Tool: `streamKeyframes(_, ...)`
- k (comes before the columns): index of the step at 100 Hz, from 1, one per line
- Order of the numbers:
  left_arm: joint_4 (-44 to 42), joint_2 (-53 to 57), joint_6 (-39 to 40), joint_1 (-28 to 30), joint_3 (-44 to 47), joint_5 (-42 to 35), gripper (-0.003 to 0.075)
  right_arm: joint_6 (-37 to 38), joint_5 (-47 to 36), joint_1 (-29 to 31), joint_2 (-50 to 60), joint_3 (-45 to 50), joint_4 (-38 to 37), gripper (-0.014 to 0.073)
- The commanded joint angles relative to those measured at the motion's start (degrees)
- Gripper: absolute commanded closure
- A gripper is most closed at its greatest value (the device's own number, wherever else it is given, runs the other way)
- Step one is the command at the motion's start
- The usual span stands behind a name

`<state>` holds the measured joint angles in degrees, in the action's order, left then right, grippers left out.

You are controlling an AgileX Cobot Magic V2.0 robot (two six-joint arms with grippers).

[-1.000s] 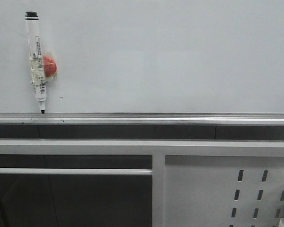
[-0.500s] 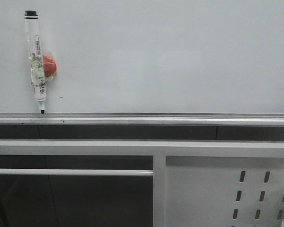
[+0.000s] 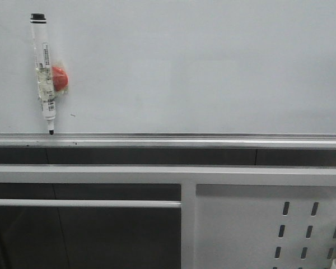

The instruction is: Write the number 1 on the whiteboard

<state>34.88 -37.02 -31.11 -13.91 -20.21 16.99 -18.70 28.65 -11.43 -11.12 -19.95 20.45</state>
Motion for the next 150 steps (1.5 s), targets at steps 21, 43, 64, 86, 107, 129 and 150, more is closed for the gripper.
streamKeyframes(21,4.15,-8.65,-2.65,-11.61,-1.9,-21.04,0.0403,-0.7,-4.06,0.08,-1.19,-1.95,-3.71,0.0303)
streamKeyframes(43,4.15,-13.92,-2.65,-23.92,0.12,-37.98,0.0403,-0.7,-4.16,0.08,-1.19,0.15,-3.94,0.0303)
streamKeyframes(64,4.55,-21.72,-0.98,-26.35,0.17,-44.29,0.0403,-0.7,-5.84,0.08,-1.19,0.64,-3.94,0.0303)
streamKeyframes(86,2.16,-27.82,9.74,-26.35,-0.68,-48.65,0.0403,-0.7,-5.98,0.08,-1.19,1.04,-3.94,0.0303)
streamKeyframes(107,-5.48,-31.35,18.8,-26.35,-1.2,-51.5,0.0403,-0.7,-5.98,0.08,-1.19,1.04,-3.94,0.0303)
streamKeyframes(129,-5.53,-34.37,19.75,-26.25,-2.4,-52.84,0.0404,-0.7,-5.98,0.08,-1.19,1.04,-3.94,0.0304)
streamKeyframes(150,-5.4,-37.8,20.05,-26.25,-5.14,-52.7,0.0404,-0.7,-5.98,0.08,-1.19,1.04,-3.94,0.0304)
